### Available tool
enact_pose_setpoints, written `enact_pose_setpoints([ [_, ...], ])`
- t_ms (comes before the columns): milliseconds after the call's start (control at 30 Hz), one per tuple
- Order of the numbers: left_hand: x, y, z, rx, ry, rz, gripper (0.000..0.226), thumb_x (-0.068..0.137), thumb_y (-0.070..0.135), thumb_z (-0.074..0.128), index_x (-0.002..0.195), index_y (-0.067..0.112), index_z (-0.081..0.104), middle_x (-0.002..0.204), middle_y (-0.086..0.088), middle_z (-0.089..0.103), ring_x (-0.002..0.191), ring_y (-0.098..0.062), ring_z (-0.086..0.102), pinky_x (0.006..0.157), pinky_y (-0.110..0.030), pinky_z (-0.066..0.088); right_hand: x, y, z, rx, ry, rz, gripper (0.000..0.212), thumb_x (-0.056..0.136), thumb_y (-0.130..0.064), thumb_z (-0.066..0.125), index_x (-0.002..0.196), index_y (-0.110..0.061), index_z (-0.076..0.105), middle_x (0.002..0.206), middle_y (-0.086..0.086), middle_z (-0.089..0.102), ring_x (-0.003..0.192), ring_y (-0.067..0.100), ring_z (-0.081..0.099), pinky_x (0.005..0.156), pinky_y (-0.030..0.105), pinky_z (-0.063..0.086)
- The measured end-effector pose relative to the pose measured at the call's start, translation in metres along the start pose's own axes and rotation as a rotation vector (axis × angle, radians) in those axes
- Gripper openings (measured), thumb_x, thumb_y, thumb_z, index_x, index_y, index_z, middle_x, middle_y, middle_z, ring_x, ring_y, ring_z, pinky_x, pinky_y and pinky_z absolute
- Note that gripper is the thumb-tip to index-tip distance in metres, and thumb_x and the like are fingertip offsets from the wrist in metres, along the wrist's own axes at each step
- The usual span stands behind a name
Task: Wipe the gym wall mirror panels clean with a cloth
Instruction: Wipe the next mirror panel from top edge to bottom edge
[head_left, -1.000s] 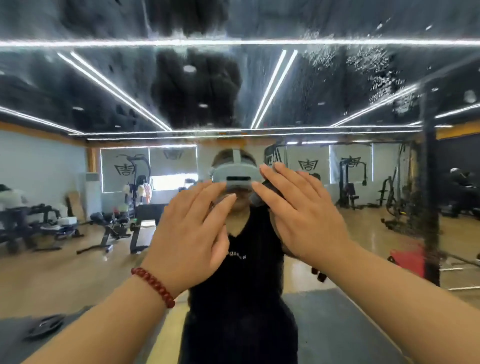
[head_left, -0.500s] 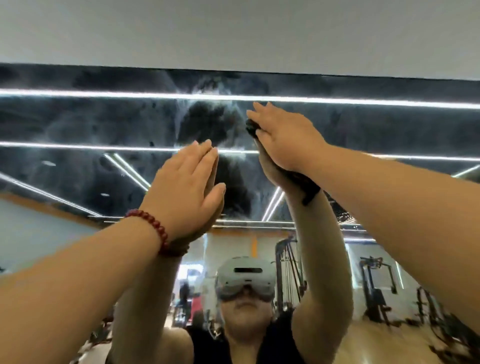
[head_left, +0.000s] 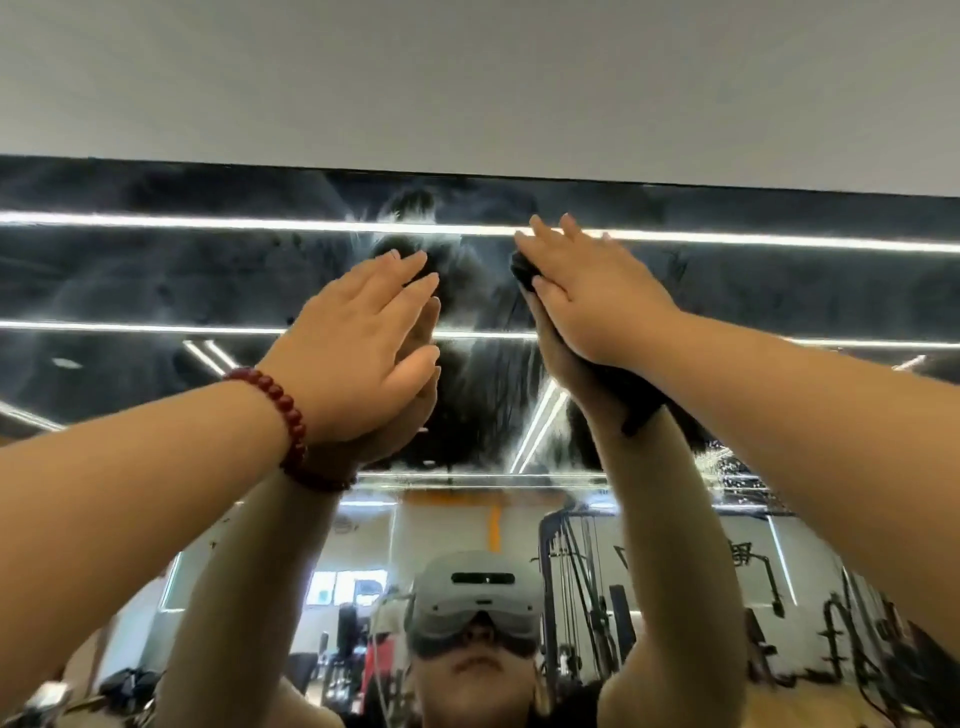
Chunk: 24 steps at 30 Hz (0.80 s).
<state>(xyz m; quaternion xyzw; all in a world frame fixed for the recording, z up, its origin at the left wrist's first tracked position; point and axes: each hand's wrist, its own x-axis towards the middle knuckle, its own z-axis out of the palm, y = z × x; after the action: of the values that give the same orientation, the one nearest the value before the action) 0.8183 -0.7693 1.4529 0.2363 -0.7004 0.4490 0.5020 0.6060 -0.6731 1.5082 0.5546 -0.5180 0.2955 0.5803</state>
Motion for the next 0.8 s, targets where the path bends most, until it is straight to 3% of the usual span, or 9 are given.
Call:
enact_pose_setpoints([
  [167,0.029,-0.020,-0.003,0.036,-0.058,0.038,0.086,0.083,0.062,0.006,0.158,0.021,0.003,0.165,0.004,-0.004,0.151,-0.010,-0.008,0.117,-0.026,-0.008,-0.061,-0.019,0.011,-0.027,-0.089,-0.550,0.050,0.104,-0.036,0.030,0.154,-0.031,0.028,0.161,-0.012,0.024,0.150,0.008,0.014,0.119,0.025,0.003],
  [233,0.034,-0.022,-0.003,0.025,-0.076,0.030,0.084,0.085,0.060,0.008,0.158,0.021,0.001,0.165,0.005,-0.007,0.151,-0.010,-0.009,0.116,-0.026,-0.008,-0.053,-0.008,0.007,0.081,-0.089,-0.493,0.047,0.104,-0.027,0.036,0.151,-0.031,0.036,0.157,-0.015,0.030,0.147,0.002,0.017,0.120,0.020,0.007],
  [300,0.034,-0.023,0.001,0.023,-0.074,0.035,0.086,0.083,0.063,0.002,0.158,0.021,-0.003,0.165,0.005,-0.010,0.151,-0.010,-0.010,0.115,-0.025,-0.010,-0.030,0.002,0.004,0.188,0.024,-0.274,0.047,0.104,-0.017,0.042,0.149,-0.031,0.041,0.155,-0.015,0.035,0.143,-0.001,0.024,0.120,0.021,0.017],
  [400,0.033,-0.026,0.005,0.024,-0.059,0.049,0.093,0.074,0.066,-0.010,0.157,0.023,-0.008,0.164,0.007,-0.014,0.150,-0.009,-0.012,0.114,-0.024,-0.013,0.018,0.018,-0.007,0.229,0.185,0.093,0.046,0.105,-0.016,0.037,0.149,-0.029,0.043,0.156,-0.009,0.037,0.145,0.011,0.030,0.116,0.022,0.021],
  [467,0.034,-0.027,0.005,0.027,-0.055,0.055,0.094,0.072,0.067,-0.013,0.156,0.023,-0.010,0.163,0.008,-0.015,0.150,-0.009,-0.013,0.113,-0.024,-0.014,0.053,0.027,-0.014,0.188,0.173,0.170,0.045,0.106,-0.018,0.032,0.150,-0.026,0.040,0.157,-0.002,0.038,0.145,0.022,0.032,0.116,0.030,0.023],
  [567,0.037,-0.031,-0.001,0.020,-0.044,0.069,0.096,0.073,0.068,-0.009,0.158,0.024,0.000,0.165,0.008,-0.002,0.151,-0.010,-0.001,0.116,-0.026,-0.002,0.090,0.025,-0.019,0.095,0.050,0.078,0.047,0.107,-0.022,0.030,0.155,-0.025,0.029,0.162,-0.002,0.028,0.148,0.022,0.027,0.118,0.033,0.020],
  [667,0.056,-0.045,-0.013,0.024,0.023,0.064,0.091,0.080,0.068,0.003,0.157,0.022,0.017,0.162,0.004,0.021,0.147,-0.014,0.019,0.118,-0.031,0.016,0.084,0.013,-0.018,0.038,-0.014,-0.098,0.052,0.107,-0.028,0.036,0.157,-0.029,0.021,0.164,-0.010,0.017,0.151,0.010,0.014,0.121,0.030,0.012],
  [800,0.074,-0.044,-0.012,0.001,-0.097,0.036,0.081,0.092,0.068,0.011,0.158,0.022,-0.003,0.165,0.007,-0.009,0.151,-0.010,-0.009,0.117,-0.028,-0.004,0.042,0.009,-0.015,-0.036,-0.152,-0.414,0.056,0.105,-0.046,0.034,0.155,-0.037,0.012,0.163,-0.020,0.006,0.148,-0.003,0.001,0.116,0.016,-0.003],
])
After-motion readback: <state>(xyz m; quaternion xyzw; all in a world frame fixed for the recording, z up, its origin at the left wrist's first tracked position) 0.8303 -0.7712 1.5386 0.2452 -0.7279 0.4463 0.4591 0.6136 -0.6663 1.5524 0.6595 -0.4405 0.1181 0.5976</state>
